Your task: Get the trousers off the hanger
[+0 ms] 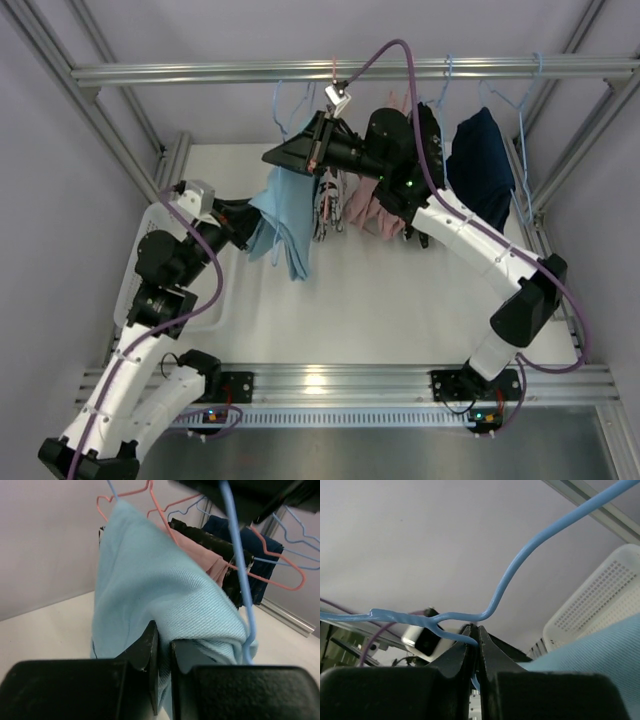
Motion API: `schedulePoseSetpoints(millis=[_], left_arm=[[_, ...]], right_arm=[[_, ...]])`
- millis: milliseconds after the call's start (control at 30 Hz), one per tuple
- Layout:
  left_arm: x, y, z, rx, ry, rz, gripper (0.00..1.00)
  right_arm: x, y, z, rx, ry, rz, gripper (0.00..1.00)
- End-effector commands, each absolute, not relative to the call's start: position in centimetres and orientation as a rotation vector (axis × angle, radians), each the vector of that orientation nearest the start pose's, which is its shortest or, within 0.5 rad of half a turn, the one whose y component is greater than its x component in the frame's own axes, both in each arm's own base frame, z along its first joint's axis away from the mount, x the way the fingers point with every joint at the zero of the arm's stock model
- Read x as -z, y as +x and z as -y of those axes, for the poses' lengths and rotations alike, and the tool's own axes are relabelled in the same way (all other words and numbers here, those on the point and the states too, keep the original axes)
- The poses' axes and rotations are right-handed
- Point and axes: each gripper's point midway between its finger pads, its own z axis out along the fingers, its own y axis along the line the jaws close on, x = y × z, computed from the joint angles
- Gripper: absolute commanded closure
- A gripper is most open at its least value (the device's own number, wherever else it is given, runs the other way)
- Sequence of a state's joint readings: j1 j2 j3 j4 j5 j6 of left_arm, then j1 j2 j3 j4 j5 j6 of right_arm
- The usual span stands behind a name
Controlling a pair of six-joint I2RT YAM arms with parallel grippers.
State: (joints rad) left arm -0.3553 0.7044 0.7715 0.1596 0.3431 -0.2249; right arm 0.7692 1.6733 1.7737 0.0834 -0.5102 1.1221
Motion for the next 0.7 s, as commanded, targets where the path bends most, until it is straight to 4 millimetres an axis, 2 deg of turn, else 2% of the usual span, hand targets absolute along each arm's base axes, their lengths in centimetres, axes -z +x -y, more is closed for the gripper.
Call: schedulePoseSetpoints(millis=[0,33,67,100,133,167,367,400,500,533,600,633,667], left_arm=[[-47.1,22.5,14.9,0.708,0.323,-1.101,1.00],[-47.4,22.5,14.7,0.708,0.308,-1.111,1.00],[-49.0,22.0,14.3,0.709,0.296,-1.082,1.00],[-49.5,22.1,14.2,0.707,0.284,-1.080,1.00],[-50.1,22.0,14.1,0.708,0.279,-1.073,1.00],[-51.5,21.4,13.8,0.708,0.272,-1.044,1.00],[-55.8,21.2,12.4,0.677,0.199,-0.974,1.00],[-57.3,20.5,11.8,0.658,0.193,-0.938,1.00],[-59.4,20.3,10.3,0.580,0.150,-0.901,1.00],[-61.1,19.5,9.2,0.549,0.115,-0.863,1.00],[-62.3,19.4,8.1,0.474,0.105,-0.846,1.00],[-64.0,18.5,6.7,0.431,0.066,-0.807,1.00],[-64.6,18.3,6.1,0.398,0.055,-0.794,1.00]], right_arm=[[-49.9,25.7,-40.7,-1.803,-0.348,-1.564,1.00],[-49.2,25.8,-40.6,-1.796,-0.346,-1.579,1.00],[-47.9,26.0,-40.8,-1.785,-0.343,-1.609,1.00],[-47.8,25.8,-40.5,-1.777,-0.346,-1.610,1.00],[-46.9,25.9,-40.6,-1.767,-0.346,-1.631,1.00],[-46.7,25.8,-40.5,-1.763,-0.351,-1.634,1.00],[-44.7,25.4,-40.3,-1.735,-0.385,-1.670,1.00],[-44.5,25.2,-40.2,-1.733,-0.392,-1.670,1.00],[-43.7,24.8,-40.1,-1.733,-0.409,-1.680,1.00],[-43.2,24.8,-40.1,-1.730,-0.410,-1.690,1.00],[-42.9,24.9,-40.1,-1.726,-0.409,-1.695,1.00],[-42.4,24.9,-40.1,-1.724,-0.409,-1.707,1.00],[-42.3,25.0,-40.1,-1.721,-0.405,-1.710,1.00]])
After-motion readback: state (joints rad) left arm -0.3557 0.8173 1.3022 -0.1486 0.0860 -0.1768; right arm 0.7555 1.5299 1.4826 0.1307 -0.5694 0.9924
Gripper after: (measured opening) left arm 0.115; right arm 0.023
